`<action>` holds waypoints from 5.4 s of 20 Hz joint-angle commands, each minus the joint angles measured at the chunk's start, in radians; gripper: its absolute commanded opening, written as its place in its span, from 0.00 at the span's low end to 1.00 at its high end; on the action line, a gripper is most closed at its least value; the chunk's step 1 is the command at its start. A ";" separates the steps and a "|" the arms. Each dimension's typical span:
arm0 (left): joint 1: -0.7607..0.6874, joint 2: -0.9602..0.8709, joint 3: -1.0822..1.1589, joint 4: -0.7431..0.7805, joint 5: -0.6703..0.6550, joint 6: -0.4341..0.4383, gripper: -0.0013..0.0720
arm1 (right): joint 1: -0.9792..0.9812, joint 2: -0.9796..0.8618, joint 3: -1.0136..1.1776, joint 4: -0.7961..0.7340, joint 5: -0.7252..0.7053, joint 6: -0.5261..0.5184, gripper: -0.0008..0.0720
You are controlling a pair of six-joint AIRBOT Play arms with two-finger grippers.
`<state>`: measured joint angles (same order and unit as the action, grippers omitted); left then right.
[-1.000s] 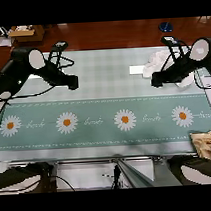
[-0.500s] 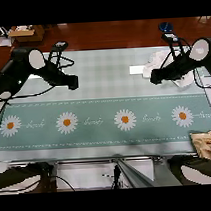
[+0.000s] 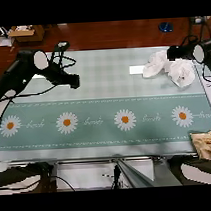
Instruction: Fold the shirts.
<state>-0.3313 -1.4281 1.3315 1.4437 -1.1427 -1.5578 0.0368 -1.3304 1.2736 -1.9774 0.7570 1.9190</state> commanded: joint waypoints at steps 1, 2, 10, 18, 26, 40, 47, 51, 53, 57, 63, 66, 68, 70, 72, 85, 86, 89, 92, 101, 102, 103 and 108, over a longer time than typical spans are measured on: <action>0.001 -0.011 0.002 0.000 0.008 0.000 1.00 | -0.116 -0.077 0.001 -0.022 -0.097 0.093 0.83; 0.000 -0.010 0.002 0.000 0.006 0.000 1.00 | -0.146 -0.105 0.001 0.012 -0.101 0.092 0.83; -0.002 -0.001 0.002 -0.216 0.005 0.000 1.00 | -0.233 -0.335 0.001 0.256 -0.182 0.014 0.84; 0.002 0.005 0.005 -0.266 0.005 0.037 1.00 | -0.235 -0.393 0.013 0.332 -0.282 0.019 0.05; 0.053 0.115 0.349 -0.263 -0.063 0.046 1.00 | -0.222 -0.005 0.114 0.389 -0.275 -0.097 0.04; 0.069 0.510 0.699 -0.255 -0.342 0.044 1.00 | 0.118 0.721 0.141 0.632 0.126 -0.193 0.05; 0.069 0.510 0.536 -0.253 -0.460 0.035 0.98 | 0.504 0.441 0.055 0.620 0.357 -0.204 0.05; 0.069 0.509 0.385 -0.192 -0.490 0.058 0.74 | 0.683 0.183 -0.082 0.444 0.332 -0.172 0.05; 0.069 0.508 0.285 -0.187 -0.488 0.058 0.75 | 0.714 0.061 -0.119 0.357 0.353 -0.170 0.05; 0.069 0.509 0.055 -0.187 -0.442 0.057 0.88 | 0.705 -0.025 -0.116 0.180 0.404 -0.114 0.30; 0.069 0.508 -0.310 -0.234 -0.200 0.058 0.96 | 0.599 0.171 -0.081 -0.043 0.539 -0.174 0.82; 0.069 0.507 -0.477 -0.342 -0.091 0.093 0.96 | 0.415 0.267 -0.081 -0.040 0.534 -0.175 0.82; 0.069 0.495 -0.568 -0.463 -0.031 0.125 0.96 | 0.255 0.290 -0.081 0.011 0.521 -0.204 0.82; 0.069 0.462 -0.639 -0.634 0.014 0.202 0.96 | 0.093 0.282 -0.082 0.166 0.493 -0.267 0.82; 0.069 0.404 -0.682 -0.766 0.037 0.269 0.96 | -0.062 0.271 -0.092 0.387 0.451 -0.321 0.82; -0.071 0.016 -0.698 -1.080 0.145 0.420 0.96 | -0.319 0.217 -0.281 0.771 0.436 -0.541 0.81; -0.084 0.005 -0.698 -1.087 0.160 0.420 0.96 | -0.319 0.217 -0.288 0.771 0.436 -0.544 0.80; -0.113 -0.026 -0.698 -1.090 0.183 0.378 0.76 | -0.319 0.217 -0.290 0.772 0.426 -0.544 0.80; -0.117 -0.055 -0.698 -1.112 0.208 0.360 0.42 | -0.318 0.218 -0.290 0.787 0.420 -0.544 0.80; -0.117 -0.060 -0.696 -1.155 0.263 0.369 0.05 | -0.318 0.217 -0.290 0.858 0.440 -0.570 0.80; -0.117 -0.060 -0.696 -1.155 0.261 0.370 0.05 | -0.318 0.217 -0.290 0.895 0.455 -0.611 0.80; -0.117 -0.060 -0.696 -1.155 0.254 0.386 0.05 | -0.318 0.217 -0.290 0.959 0.472 -0.689 0.80; -0.117 -0.059 -0.696 -1.156 0.209 0.398 0.05 | -0.318 0.216 -0.291 1.167 0.442 -0.890 0.81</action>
<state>-0.4473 -1.4876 0.6350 0.2909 -0.9066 -1.1671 -0.2810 -1.1130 0.9833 -0.9222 1.2213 1.1301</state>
